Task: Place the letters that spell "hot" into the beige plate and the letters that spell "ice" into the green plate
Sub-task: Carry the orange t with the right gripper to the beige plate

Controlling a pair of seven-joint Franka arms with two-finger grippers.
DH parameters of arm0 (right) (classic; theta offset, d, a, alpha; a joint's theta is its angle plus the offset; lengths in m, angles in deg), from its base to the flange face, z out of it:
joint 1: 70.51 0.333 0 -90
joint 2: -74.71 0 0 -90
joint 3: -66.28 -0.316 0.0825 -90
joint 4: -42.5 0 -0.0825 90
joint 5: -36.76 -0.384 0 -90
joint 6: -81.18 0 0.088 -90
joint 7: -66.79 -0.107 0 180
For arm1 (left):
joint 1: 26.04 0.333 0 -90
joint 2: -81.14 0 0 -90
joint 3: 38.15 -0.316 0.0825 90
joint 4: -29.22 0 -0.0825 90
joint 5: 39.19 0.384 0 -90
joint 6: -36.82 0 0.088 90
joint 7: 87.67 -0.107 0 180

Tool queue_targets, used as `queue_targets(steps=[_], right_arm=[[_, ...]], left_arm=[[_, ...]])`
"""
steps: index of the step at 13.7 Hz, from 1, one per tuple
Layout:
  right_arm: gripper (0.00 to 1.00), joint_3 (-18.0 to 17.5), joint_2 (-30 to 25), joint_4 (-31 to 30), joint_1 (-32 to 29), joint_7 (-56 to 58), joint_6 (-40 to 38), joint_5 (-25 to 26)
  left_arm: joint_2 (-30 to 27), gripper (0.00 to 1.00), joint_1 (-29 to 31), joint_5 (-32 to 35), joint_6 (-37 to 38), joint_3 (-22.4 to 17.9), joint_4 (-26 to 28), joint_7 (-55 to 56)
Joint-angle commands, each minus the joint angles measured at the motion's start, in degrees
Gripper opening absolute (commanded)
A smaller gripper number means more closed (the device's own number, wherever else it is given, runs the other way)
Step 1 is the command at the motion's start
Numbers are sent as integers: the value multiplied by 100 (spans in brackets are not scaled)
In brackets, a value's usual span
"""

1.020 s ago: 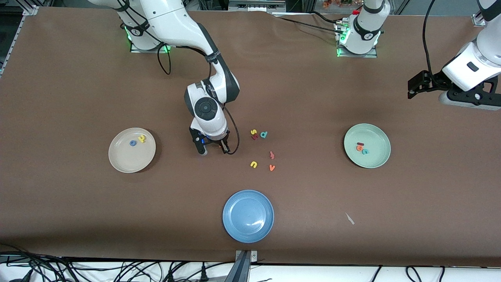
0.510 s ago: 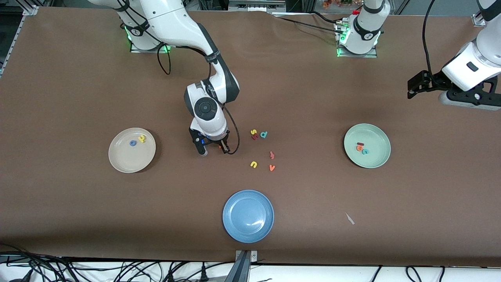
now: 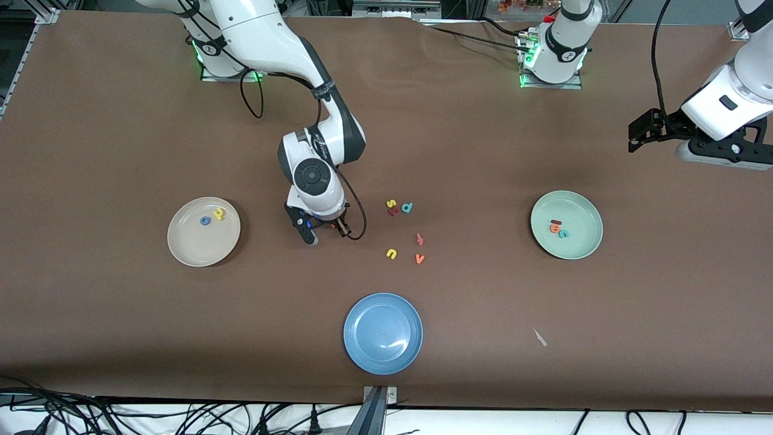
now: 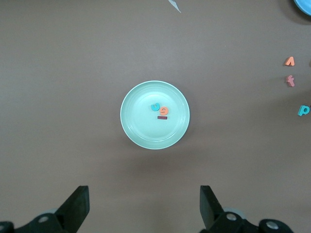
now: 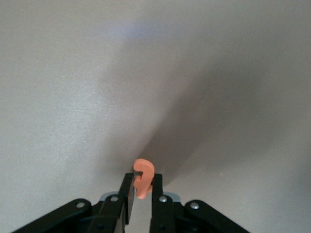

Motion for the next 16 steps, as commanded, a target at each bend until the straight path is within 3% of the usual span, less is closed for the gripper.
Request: queue_targets(steps=[1,7,12,16], right_arm=[[0,109,-13,268,-167,1207,-631,243],[0,987,-539,-125,-132,4074,-1784,428],[0,1603,-1426,-1276,-132,5473,-1478,428],[0,2139,-1744,-2121,-132,6712,-819,420]], left_arm=[[-25,100,-33,65,125,-9,-95,-22],[-25,100,-33,65,125,-9,-130,-13],[-25,100,-59,65,125,8,-157,4],[-25,100,-42,73,152,202,-157,13]])
